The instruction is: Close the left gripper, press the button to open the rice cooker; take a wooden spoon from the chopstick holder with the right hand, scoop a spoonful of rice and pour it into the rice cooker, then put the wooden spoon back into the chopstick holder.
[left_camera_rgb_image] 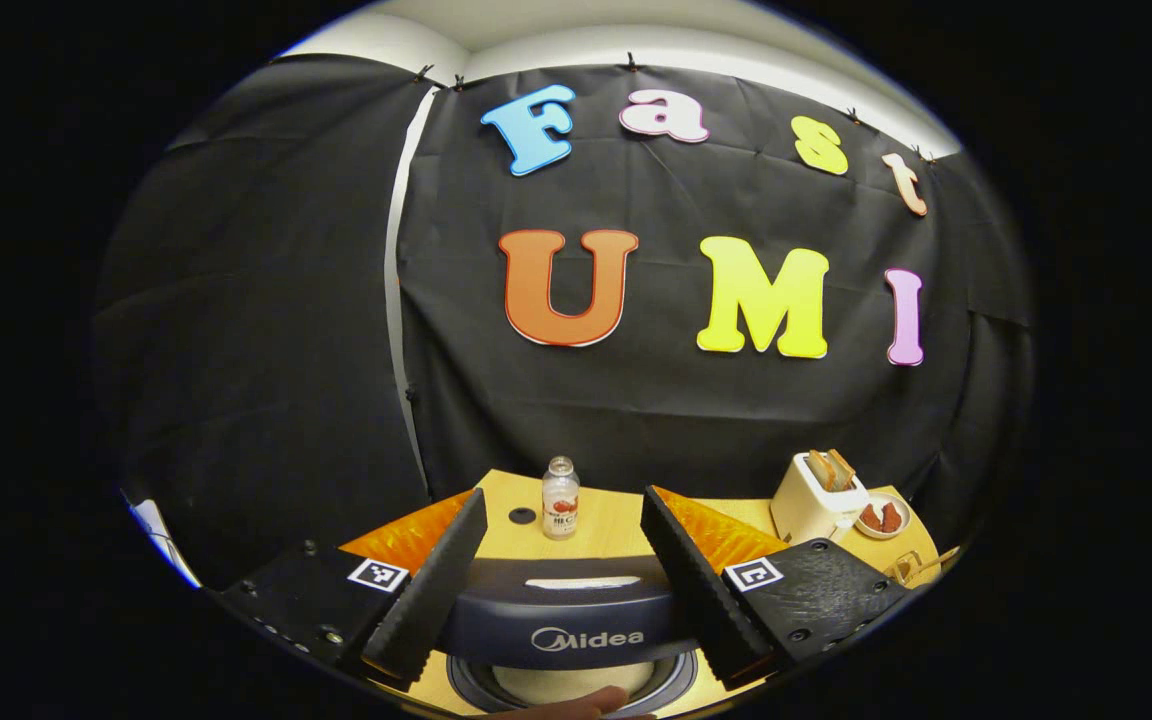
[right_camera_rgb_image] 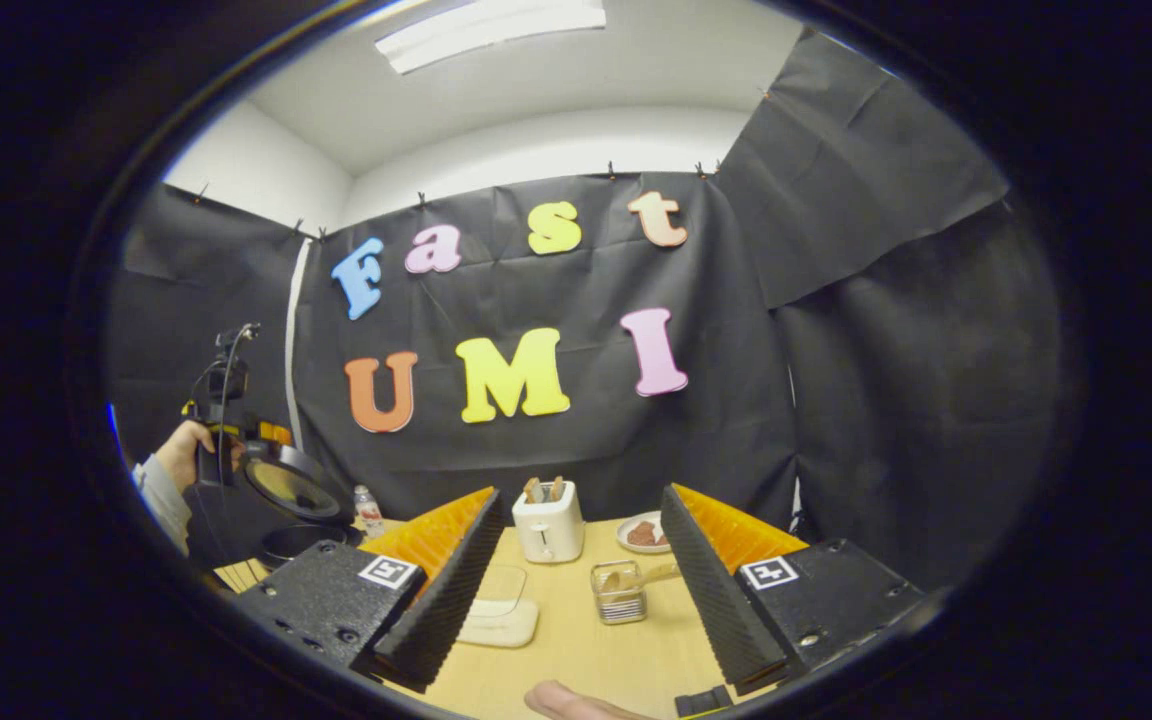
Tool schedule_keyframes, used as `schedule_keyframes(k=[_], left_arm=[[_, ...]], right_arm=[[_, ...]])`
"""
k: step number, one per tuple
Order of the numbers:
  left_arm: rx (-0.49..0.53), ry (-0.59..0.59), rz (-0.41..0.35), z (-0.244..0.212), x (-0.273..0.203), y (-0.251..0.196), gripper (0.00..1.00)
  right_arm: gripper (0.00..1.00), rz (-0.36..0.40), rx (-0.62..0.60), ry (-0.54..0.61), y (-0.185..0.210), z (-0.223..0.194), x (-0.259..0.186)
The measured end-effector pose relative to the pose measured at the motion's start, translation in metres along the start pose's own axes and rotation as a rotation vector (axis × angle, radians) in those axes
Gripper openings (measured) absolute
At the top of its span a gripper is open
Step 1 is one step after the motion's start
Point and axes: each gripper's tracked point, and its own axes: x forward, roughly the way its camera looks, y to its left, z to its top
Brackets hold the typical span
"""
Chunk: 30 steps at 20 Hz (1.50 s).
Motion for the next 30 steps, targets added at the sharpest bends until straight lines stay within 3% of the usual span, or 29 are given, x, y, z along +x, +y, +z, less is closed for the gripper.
schedule_keyframes(k=[9, 10, 11, 12, 14, 15, 16, 17, 18, 23, 30], left_arm=[[0.008, 0.129, -0.033, -0.081, -0.036, -0.007, 0.99], [0.012, 0.136, -0.037, -0.088, -0.038, -0.009, 0.99], [0.012, 0.145, -0.04, -0.094, -0.039, -0.009, 0.99], [0.019, 0.146, -0.043, -0.098, -0.041, -0.01, 0.99], [0.022, 0.144, -0.046, -0.103, -0.043, -0.01, 0.99], [0.02, 0.153, -0.047, -0.106, -0.043, -0.01, 1.0], [0.014, 0.169, -0.047, -0.111, -0.044, -0.011, 1.0], [0.015, 0.189, -0.046, -0.117, -0.045, -0.011, 0.99], [0.02, 0.209, -0.046, -0.123, -0.047, -0.012, 1.0], [0.032, 0.309, -0.03, -0.151, -0.049, -0.017, 0.99], [0.04, 0.352, -0.021, -0.167, -0.074, -0.019, 0.99]], right_arm=[[1.0, 0.06, -0.076, 0.014, 0.03, -0.01, -0.027], [0.94, 0.053, -0.083, 0.017, 0.031, -0.009, -0.029], [1.0, 0.047, -0.086, 0.018, 0.032, -0.007, -0.028], [0.94, 0.048, -0.093, 0.015, 0.036, -0.005, -0.029], [1.0, 0.067, -0.106, 0.01, 0.045, -0.003, -0.032], [0.95, 0.075, -0.108, 0.013, 0.05, -0.003, -0.034], [1.0, 0.083, -0.11, 0.013, 0.053, -0.002, -0.036], [0.95, 0.089, -0.114, 0.01, 0.056, -0.002, -0.037], [1.0, 0.09, -0.121, 0.009, 0.057, -0.002, -0.039], [1.0, 0.092, -0.131, 0.009, 0.06, -0.001, -0.044], [1.0, 0.128, -0.145, 0.027, 0.069, -0.006, -0.048]])
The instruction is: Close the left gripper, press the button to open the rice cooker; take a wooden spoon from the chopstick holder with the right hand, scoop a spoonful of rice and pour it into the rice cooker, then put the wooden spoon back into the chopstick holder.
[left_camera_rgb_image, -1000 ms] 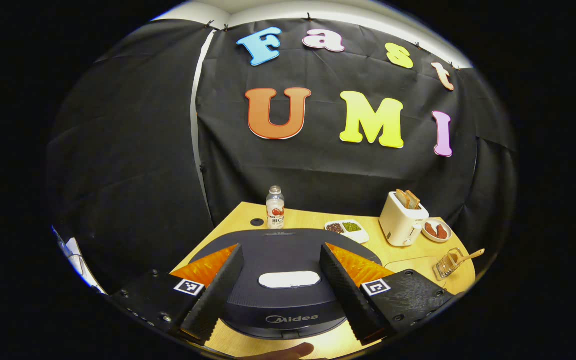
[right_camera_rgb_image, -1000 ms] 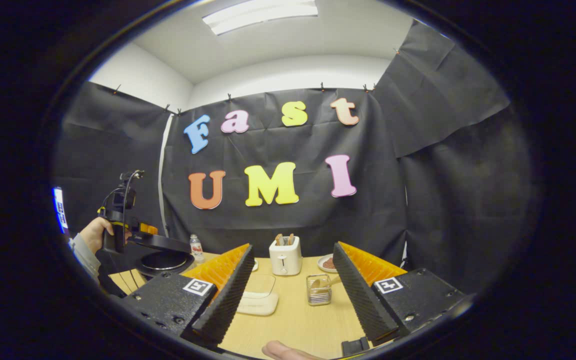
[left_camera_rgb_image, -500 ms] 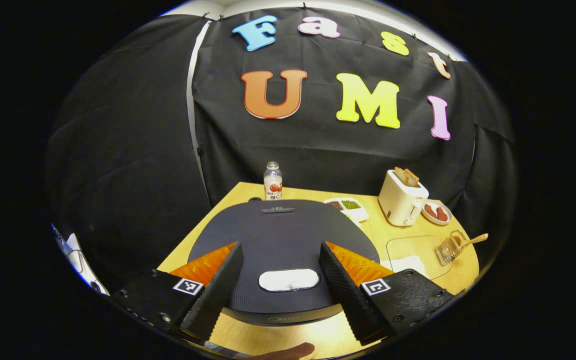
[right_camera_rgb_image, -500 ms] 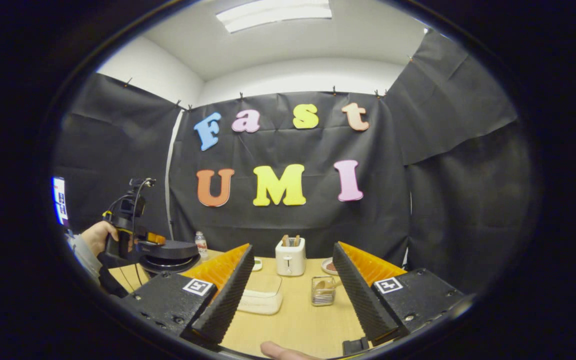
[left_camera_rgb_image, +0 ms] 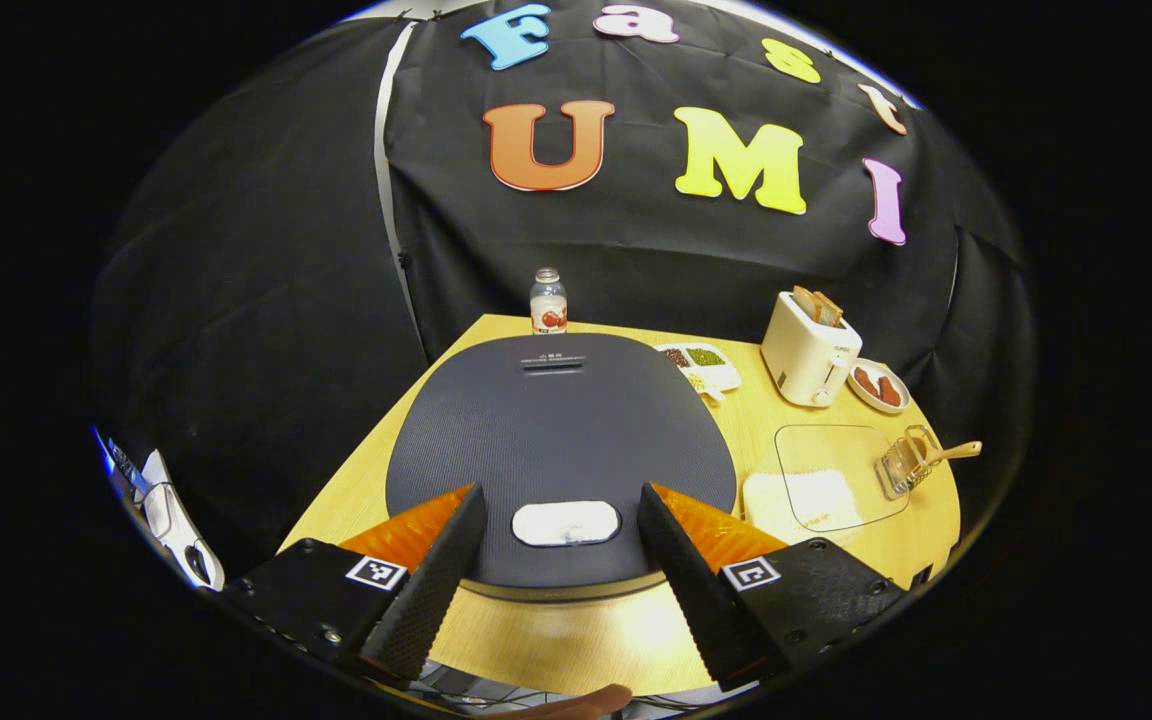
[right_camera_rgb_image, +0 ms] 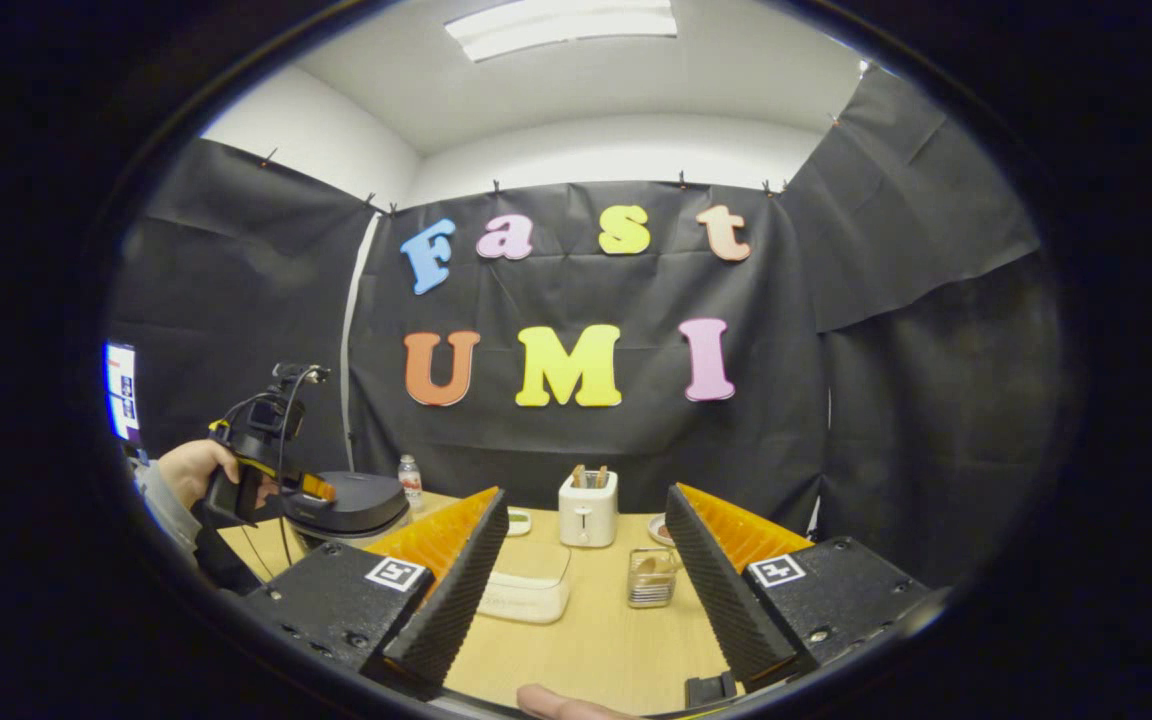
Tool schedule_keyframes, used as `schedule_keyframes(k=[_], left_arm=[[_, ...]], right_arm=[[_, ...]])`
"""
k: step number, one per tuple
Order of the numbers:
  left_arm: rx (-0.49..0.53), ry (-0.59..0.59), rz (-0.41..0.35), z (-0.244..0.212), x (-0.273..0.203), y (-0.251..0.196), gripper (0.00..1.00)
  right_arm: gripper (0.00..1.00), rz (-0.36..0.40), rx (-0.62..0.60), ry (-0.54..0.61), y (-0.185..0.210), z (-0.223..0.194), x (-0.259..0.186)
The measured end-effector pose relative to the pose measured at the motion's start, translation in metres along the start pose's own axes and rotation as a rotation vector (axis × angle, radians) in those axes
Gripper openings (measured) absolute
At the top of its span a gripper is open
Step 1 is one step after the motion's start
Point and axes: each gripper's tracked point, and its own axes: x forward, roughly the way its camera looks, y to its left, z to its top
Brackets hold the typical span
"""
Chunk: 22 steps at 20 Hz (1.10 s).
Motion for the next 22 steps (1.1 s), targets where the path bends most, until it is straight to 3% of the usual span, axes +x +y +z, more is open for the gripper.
schedule_keyframes(k=[4, 12, 13, 17, 18, 22], left_arm=[[0.008, -0.037, -0.008, -0.004, -0.008, -0.003, 0.99], [0.012, -0.241, -0.006, -0.005, -0.008, -0.002, 0.99], [0.016, -0.263, -0.006, -0.006, -0.009, -0.001, 0.99], [-0.003, -0.373, -0.008, -0.003, -0.01, 0.0, 0.99], [-0.003, -0.411, -0.01, -0.003, -0.008, -0.001, 0.99], [0.0, -0.509, -0.017, 0.002, -0.002, -0.002, 0.99]], right_arm=[[1.0, 0.007, 0.003, 0.016, 0.004, -0.004, 0.002], [1.0, 0.003, -0.015, 0.042, 0.01, -0.014, 0.004], [0.95, 0.002, -0.013, 0.043, 0.01, -0.015, 0.005], [1.0, -0.002, 0.001, 0.061, 0.01, -0.025, 0.008], [0.95, 0.0, 0.003, 0.068, 0.012, -0.027, 0.009], [0.95, 0.005, -0.006, 0.073, 0.014, -0.029, 0.011]])
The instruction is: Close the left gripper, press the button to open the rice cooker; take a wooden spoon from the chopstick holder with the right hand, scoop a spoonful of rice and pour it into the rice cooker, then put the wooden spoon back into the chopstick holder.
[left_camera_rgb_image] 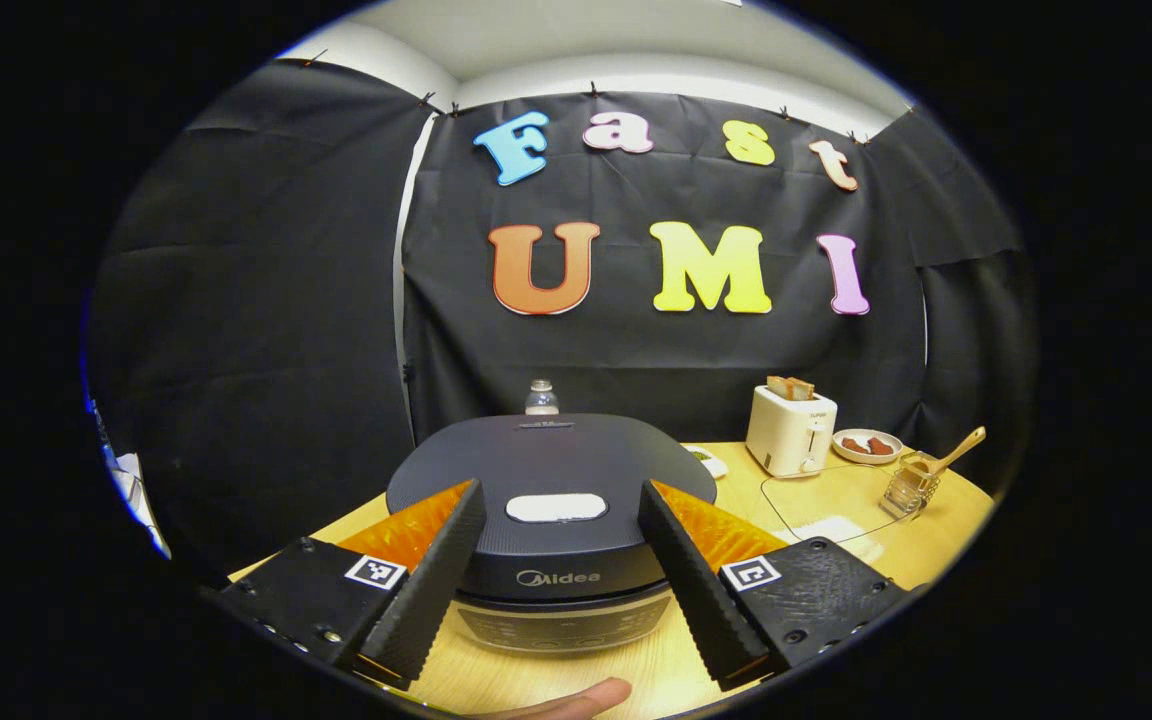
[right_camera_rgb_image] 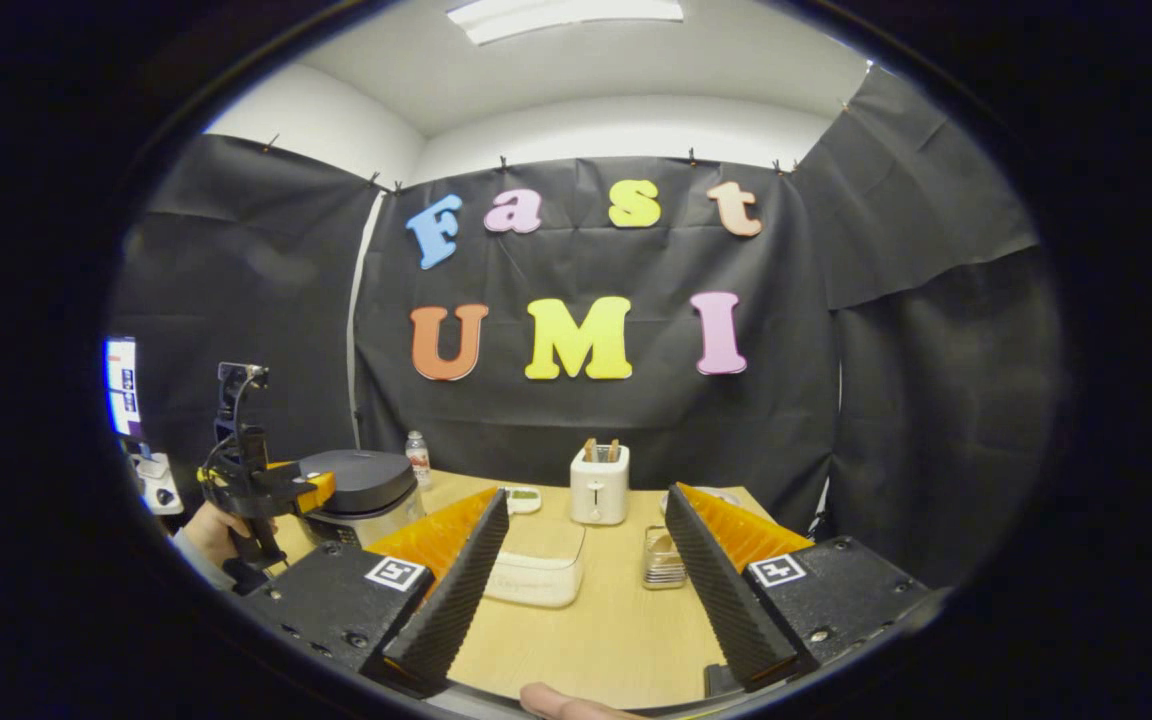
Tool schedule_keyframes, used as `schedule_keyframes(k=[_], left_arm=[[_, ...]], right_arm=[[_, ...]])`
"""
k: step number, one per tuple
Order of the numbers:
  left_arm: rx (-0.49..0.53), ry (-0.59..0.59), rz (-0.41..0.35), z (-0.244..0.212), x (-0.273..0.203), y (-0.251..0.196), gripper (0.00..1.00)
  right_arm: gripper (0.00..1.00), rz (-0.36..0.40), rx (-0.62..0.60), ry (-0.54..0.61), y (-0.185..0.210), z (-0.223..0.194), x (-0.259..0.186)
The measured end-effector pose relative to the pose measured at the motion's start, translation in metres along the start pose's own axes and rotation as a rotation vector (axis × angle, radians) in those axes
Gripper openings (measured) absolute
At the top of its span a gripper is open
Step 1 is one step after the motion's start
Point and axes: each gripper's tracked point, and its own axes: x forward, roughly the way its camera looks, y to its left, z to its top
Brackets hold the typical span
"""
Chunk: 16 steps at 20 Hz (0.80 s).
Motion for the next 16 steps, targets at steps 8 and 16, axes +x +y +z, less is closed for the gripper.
schedule_keyframes(k=[8, 16], left_arm=[[-0.003, -0.008, 0.019, -0.008, -0.005, 0.001, 0.98], [-0.02, 0.051, -0.025, 0.004, -0.008, -0.01, 0.95]], right_arm=[[0.95, -0.017, -0.006, -0.009, -0.004, 0.007, -0.006], [0.95, -0.049, 0.005, -0.034, -0.02, 0.02, -0.015]])
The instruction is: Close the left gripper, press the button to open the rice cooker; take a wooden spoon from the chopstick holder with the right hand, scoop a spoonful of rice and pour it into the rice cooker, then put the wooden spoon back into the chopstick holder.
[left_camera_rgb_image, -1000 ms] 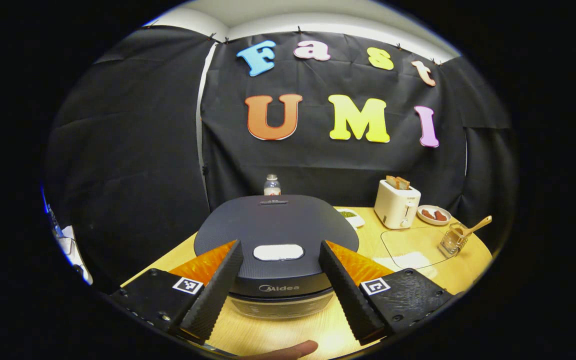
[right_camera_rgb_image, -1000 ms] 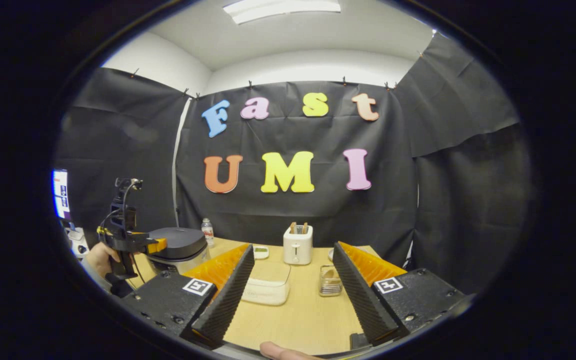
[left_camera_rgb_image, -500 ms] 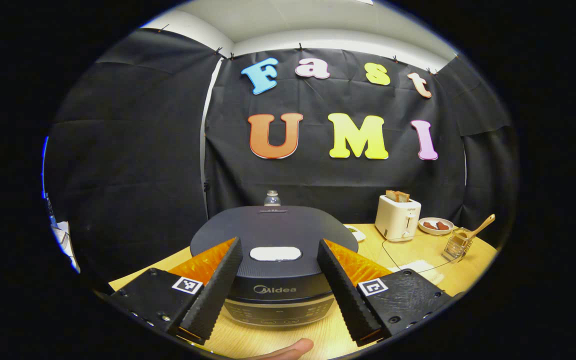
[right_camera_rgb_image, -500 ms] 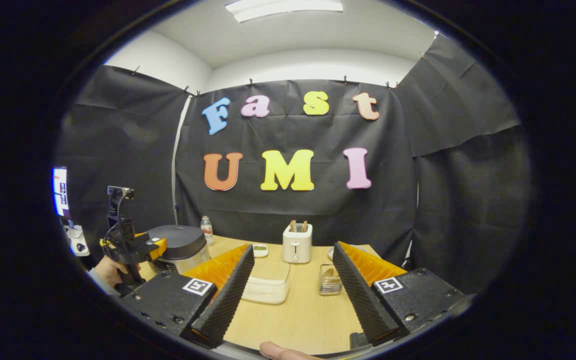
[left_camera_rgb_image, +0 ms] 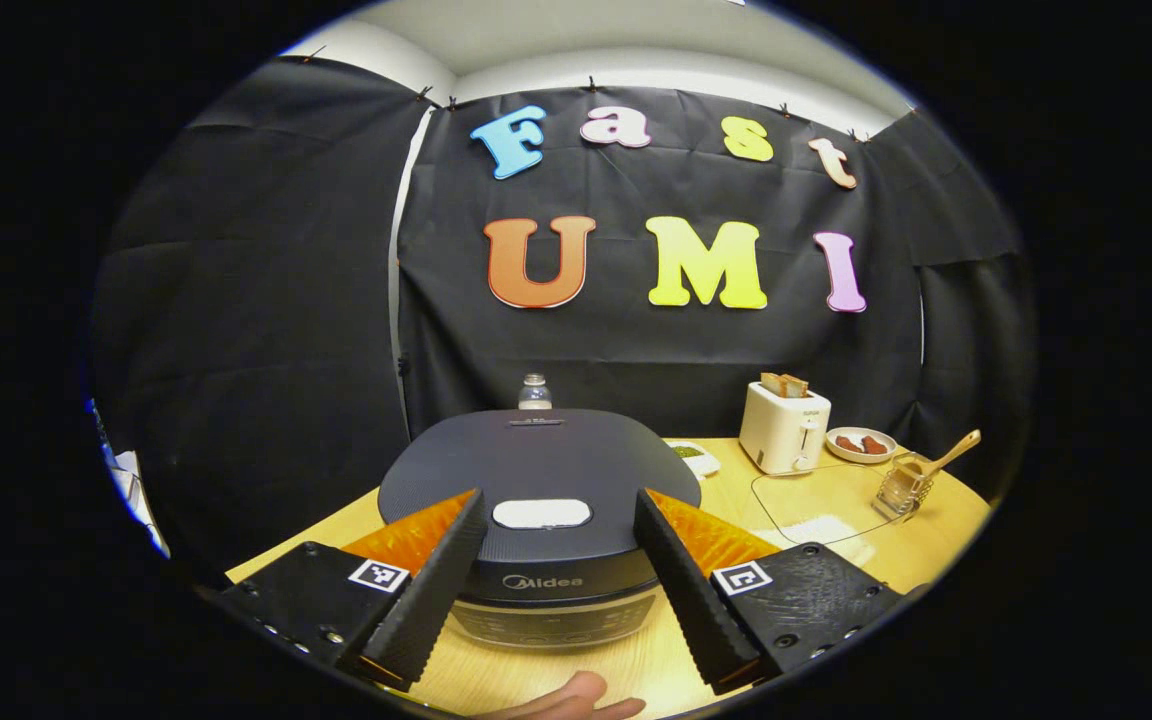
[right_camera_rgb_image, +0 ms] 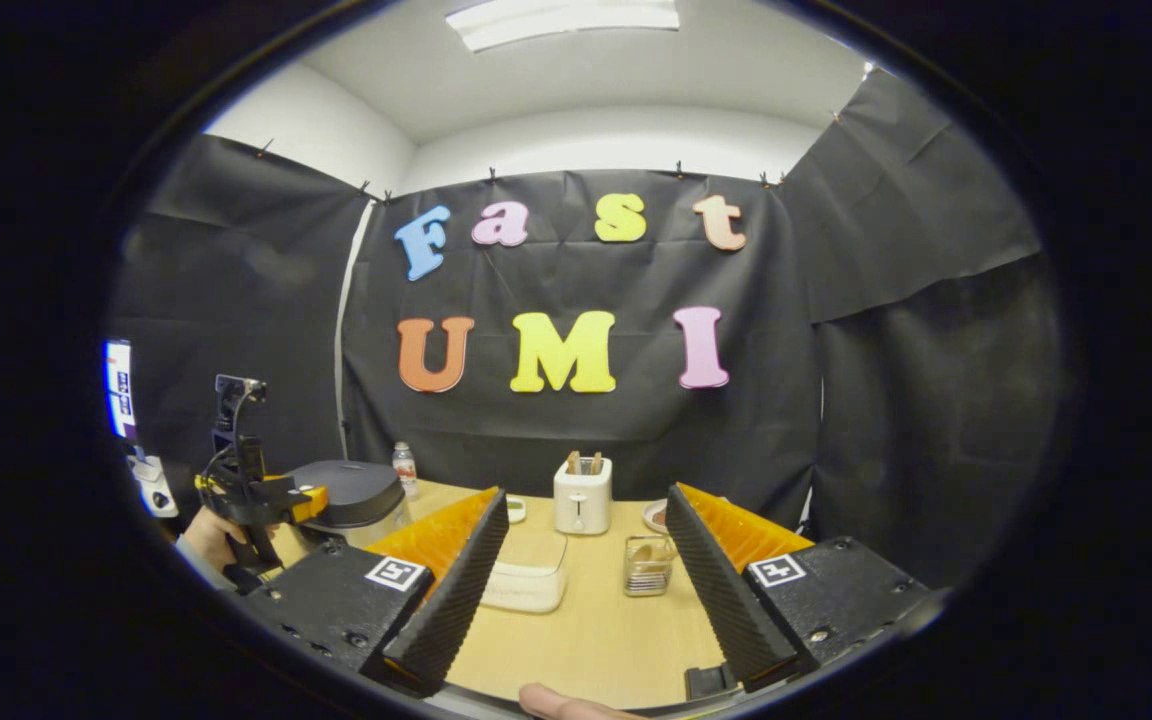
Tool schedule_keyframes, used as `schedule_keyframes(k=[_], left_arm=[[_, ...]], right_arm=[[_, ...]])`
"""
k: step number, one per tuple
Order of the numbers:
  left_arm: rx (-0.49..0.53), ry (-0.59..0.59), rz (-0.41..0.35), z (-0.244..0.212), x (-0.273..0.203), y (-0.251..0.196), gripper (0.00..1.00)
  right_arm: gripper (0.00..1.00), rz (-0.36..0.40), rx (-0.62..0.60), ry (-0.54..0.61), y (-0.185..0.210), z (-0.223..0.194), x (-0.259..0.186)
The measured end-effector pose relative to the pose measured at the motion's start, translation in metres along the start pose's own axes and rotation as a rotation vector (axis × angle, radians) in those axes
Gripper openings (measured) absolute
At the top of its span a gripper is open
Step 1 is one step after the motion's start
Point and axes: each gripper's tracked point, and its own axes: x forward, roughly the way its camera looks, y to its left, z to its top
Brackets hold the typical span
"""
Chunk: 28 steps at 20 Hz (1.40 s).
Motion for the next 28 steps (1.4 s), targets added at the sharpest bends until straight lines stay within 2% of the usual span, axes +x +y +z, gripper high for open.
schedule_keyframes(k=[2, 4, 7, 8, 9, 14, 15, 16, 17, 18, 19, 20, 21, 22, 23, 24, 25, 26, 27, 28], left_arm=[[-0.014, -0.004, 0.005, 0.01, -0.008, -0.002, 0.95], [0.02, -0.009, 0.043, 0.018, -0.014, 0.003, 0.95], [0.037, -0.009, 0.046, 0.035, -0.035, -0.005, 0.95], [0.038, -0.016, 0.041, 0.043, -0.042, -0.009, 0.95], [0.036, -0.024, 0.038, 0.049, -0.051, -0.012, 0.95], [0.006, -0.079, 0.028, 0.075, -0.092, -0.026, 0.95], [-0.012, -0.098, 0.014, 0.081, -0.1, -0.032, 0.95], [-0.029, -0.114, -0.012, 0.082, -0.109, -0.045, 0.94], [-0.037, -0.117, -0.036, 0.083, -0.116, -0.057, 0.94], [-0.028, -0.116, -0.048, 0.08, -0.121, -0.063, 0.94], [-0.007, -0.112, -0.045, 0.079, -0.126, -0.066, 0.94], [0.015, -0.129, -0.035, 0.084, -0.132, -0.067, 0.94], [0.03, -0.148, -0.036, 0.09, -0.138, -0.073, 1.0], [0.041, -0.152, -0.055, 0.091, -0.145, -0.084, 0.94], [0.04, -0.135, -0.072, 0.086, -0.151, -0.093, 0.94], [0.04, -0.128, -0.059, 0.088, -0.166, -0.091, 0.94], [0.049, -0.136, -0.04, 0.094, -0.173, -0.089, 0.94], [0.054, -0.135, -0.029, 0.096, -0.178, -0.089, 0.96], [0.055, -0.135, -0.021, 0.099, -0.183, -0.089, 0.9], [0.046, -0.137, -0.024, 0.1, -0.187, -0.092, 0.9]], right_arm=[[0.95, -0.01, 0.004, 0.002, -0.003, -0.001, 0.0], [0.95, -0.014, 0.006, 0.005, -0.004, -0.001, 0.0], [0.95, -0.018, 0.009, 0.006, -0.005, 0.0, 0.001], [1.0, -0.021, 0.01, 0.008, -0.006, -0.001, 0.002], [0.95, -0.022, 0.013, 0.008, -0.006, -0.001, 0.002], [0.95, -0.028, 0.032, 0.014, -0.005, -0.002, 0.004], [1.0, -0.028, 0.036, 0.018, -0.004, -0.003, 0.003], [0.95, -0.029, 0.037, 0.023, -0.004, -0.005, 0.003], [1.0, -0.028, 0.033, 0.027, -0.004, -0.006, 0.003], [0.95, -0.032, 0.031, 0.029, -0.006, -0.005, 0.002], [0.95, -0.039, 0.03, 0.024, -0.008, -0.003, 0.001], [1.0, -0.044, 0.028, 0.019, -0.009, -0.001, 0.002], [0.95, -0.046, 0.028, 0.015, -0.01, 0.0, 0.001], [0.95, -0.044, 0.031, 0.011, -0.009, 0.001, 0.0], [1.0, -0.041, 0.032, 0.01, -0.009, 0.002, 0.0], [0.95, -0.044, 0.034, 0.006, -0.01, 0.003, 0.0], [1.0, -0.049, 0.036, 0.002, -0.012, 0.004, 0.0], [1.0, -0.053, 0.035, 0.003, -0.014, 0.005, 0.0], [1.0, -0.053, 0.034, 0.003, -0.015, 0.004, -0.001], [1.0, -0.053, 0.033, 0.003, -0.015, 0.004, -0.002]])
